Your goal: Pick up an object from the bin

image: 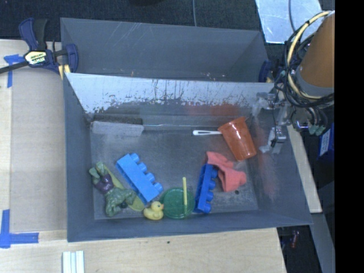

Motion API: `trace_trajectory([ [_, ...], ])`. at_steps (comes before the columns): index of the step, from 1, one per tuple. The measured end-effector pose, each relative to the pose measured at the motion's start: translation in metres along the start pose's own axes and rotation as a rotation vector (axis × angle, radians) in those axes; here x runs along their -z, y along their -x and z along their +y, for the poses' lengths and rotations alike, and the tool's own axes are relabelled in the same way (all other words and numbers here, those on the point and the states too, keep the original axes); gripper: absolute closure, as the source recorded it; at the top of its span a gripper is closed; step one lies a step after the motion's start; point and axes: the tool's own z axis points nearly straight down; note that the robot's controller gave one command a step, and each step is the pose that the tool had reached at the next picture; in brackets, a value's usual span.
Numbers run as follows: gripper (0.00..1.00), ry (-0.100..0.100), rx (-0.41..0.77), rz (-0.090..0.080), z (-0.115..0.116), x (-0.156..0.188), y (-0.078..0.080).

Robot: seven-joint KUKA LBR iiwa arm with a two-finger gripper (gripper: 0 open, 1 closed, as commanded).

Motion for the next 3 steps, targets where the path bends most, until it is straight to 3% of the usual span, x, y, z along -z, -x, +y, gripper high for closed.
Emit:
trace_trajectory([
  [1, 0.00, -0.001, 0.003, -0.008, 0.001, 0.004, 0.002],
  [2, 0.00, -0.003, 0.083, -0.012, -0.006, -0.087, -0.032],
  [3, 0.00, -0.003, -0.025, -0.021, 0.004, -0.076, -0.072],
])
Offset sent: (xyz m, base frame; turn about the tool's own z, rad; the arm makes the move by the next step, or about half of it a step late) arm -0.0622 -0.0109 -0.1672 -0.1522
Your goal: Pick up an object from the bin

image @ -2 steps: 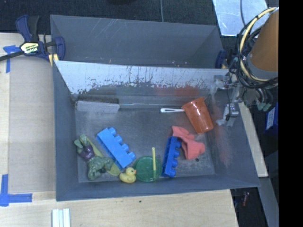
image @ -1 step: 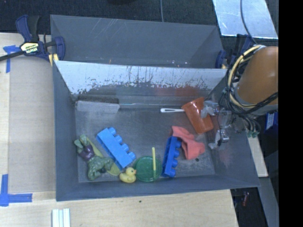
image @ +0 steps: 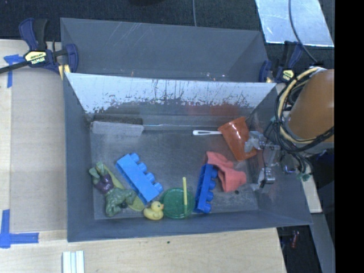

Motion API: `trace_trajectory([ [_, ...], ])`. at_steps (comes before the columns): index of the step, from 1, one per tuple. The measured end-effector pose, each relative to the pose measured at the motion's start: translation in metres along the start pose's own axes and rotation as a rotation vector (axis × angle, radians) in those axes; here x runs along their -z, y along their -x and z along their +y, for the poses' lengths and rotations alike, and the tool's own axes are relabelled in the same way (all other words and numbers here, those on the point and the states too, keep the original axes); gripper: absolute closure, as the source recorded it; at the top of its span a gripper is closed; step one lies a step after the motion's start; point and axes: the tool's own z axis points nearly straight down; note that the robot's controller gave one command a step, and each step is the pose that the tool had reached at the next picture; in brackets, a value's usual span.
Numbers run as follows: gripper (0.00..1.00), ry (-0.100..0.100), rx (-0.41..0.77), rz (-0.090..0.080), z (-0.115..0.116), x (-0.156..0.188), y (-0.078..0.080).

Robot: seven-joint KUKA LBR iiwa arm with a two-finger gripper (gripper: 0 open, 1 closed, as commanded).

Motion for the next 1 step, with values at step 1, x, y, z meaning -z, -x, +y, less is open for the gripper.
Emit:
trace_trajectory([
  [1, 0.00, 0.003, 0.430, 0.005, 0.0298, -0.0306, 0.0097],
])
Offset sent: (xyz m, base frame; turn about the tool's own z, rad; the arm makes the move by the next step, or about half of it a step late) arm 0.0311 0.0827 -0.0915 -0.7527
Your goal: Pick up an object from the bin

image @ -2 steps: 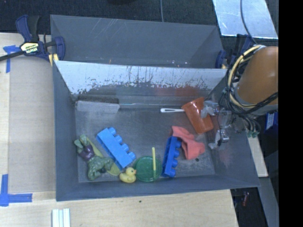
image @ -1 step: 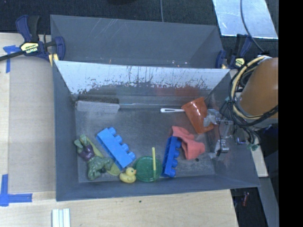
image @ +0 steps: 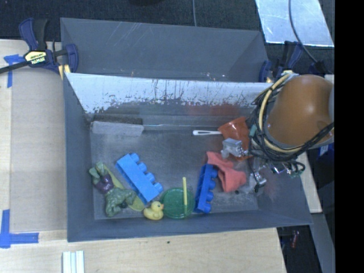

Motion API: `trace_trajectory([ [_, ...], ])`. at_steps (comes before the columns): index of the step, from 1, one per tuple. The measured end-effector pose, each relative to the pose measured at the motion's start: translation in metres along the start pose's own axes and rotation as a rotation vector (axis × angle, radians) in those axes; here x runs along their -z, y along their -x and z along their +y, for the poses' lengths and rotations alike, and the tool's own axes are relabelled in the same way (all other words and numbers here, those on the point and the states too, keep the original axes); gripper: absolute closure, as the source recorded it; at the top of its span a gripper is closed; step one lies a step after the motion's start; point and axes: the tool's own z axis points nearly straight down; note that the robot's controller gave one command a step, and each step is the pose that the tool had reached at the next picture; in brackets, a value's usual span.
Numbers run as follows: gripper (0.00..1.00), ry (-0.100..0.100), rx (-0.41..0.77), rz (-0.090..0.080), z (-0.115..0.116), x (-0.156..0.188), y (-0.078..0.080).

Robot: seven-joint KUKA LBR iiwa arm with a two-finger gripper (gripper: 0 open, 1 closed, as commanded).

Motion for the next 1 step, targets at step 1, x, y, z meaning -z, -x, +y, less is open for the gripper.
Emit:
trace_trajectory([
  [1, 0.00, -0.008, 0.325, -0.007, 0.0420, -0.0624, 0.0400],
])
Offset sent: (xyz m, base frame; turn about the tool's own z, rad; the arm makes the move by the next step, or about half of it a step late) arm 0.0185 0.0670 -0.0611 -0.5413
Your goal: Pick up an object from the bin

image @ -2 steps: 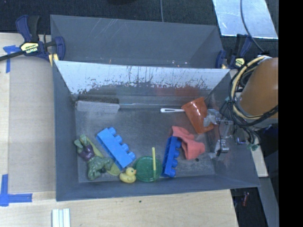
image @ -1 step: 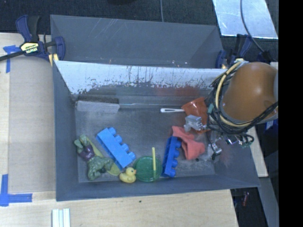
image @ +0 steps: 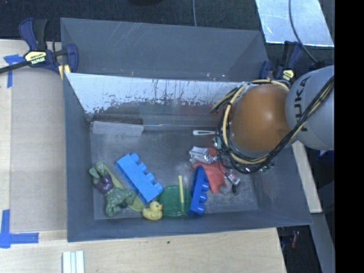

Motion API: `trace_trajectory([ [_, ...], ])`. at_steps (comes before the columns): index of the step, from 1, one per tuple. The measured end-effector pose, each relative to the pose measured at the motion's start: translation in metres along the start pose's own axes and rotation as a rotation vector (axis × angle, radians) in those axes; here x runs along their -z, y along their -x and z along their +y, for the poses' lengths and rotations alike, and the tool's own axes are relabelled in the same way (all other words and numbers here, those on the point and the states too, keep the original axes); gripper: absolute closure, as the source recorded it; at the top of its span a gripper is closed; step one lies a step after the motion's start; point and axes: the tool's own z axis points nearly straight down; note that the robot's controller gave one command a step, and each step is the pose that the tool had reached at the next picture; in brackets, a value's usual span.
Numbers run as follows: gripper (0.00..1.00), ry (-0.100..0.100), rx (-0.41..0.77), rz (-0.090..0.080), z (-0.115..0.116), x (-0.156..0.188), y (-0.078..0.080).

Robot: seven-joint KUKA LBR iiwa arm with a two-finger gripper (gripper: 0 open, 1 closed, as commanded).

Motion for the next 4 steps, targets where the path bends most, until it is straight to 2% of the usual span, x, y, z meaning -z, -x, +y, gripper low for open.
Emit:
trace_trajectory([
  [1, 1.00, -0.004, 0.214, -0.003, 0.010, 0.003, 0.008],
  [2, 1.00, -0.004, 0.215, -0.003, 0.010, 0.003, 0.008],
  [3, 1.00, -0.001, 0.213, -0.002, 0.010, 0.030, 0.007],
  [4, 1.00, 0.001, 0.212, 0.000, 0.010, 0.080, 0.008],
])
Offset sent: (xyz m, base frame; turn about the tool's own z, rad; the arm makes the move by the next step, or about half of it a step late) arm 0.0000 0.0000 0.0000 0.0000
